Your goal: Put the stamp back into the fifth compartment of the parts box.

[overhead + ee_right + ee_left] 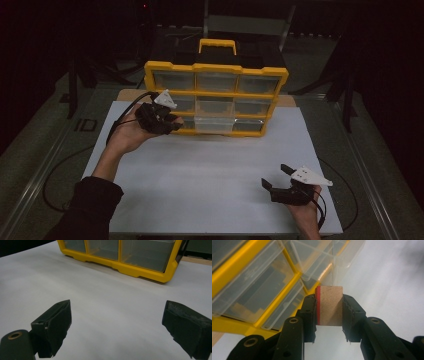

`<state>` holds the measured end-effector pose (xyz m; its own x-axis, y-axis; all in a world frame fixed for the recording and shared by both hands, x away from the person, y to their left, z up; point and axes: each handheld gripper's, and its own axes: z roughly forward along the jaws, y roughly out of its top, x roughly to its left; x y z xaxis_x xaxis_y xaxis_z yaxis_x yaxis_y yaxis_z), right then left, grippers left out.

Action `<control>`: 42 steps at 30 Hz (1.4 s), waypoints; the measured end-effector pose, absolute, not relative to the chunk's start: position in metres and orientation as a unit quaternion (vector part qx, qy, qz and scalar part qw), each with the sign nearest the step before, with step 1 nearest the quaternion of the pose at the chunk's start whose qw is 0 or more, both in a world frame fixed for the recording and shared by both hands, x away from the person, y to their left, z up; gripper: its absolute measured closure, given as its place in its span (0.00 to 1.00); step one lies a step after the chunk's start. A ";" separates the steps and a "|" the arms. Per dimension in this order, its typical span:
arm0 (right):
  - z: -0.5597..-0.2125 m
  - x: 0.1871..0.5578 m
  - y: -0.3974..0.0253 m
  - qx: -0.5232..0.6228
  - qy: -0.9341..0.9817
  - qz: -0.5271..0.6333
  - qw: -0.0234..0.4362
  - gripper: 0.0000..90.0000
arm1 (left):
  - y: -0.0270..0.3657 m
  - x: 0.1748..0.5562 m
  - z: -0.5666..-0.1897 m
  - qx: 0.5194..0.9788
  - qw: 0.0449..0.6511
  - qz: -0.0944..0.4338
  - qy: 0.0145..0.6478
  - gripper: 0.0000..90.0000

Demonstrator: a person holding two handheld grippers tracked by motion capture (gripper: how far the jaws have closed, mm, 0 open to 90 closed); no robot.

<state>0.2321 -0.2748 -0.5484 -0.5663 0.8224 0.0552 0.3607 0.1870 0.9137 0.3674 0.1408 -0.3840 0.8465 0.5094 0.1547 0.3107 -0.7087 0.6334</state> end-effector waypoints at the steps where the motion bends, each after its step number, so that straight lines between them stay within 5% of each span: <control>1: -0.548 0.232 -0.275 0.403 0.734 0.494 0.233 0.10 | 0.140 0.368 -0.383 0.910 0.308 0.162 0.226 0.74; 42: -0.550 0.233 -0.274 0.399 0.739 0.491 0.233 0.10 | 0.080 0.407 -0.360 0.911 0.301 0.166 0.227 0.74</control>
<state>0.2331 -0.2743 -0.5500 -0.5735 0.8178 0.0476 0.3605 0.1998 0.9111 0.4072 0.0802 -0.3599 0.8415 0.5141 0.1660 0.3144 -0.7159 0.6235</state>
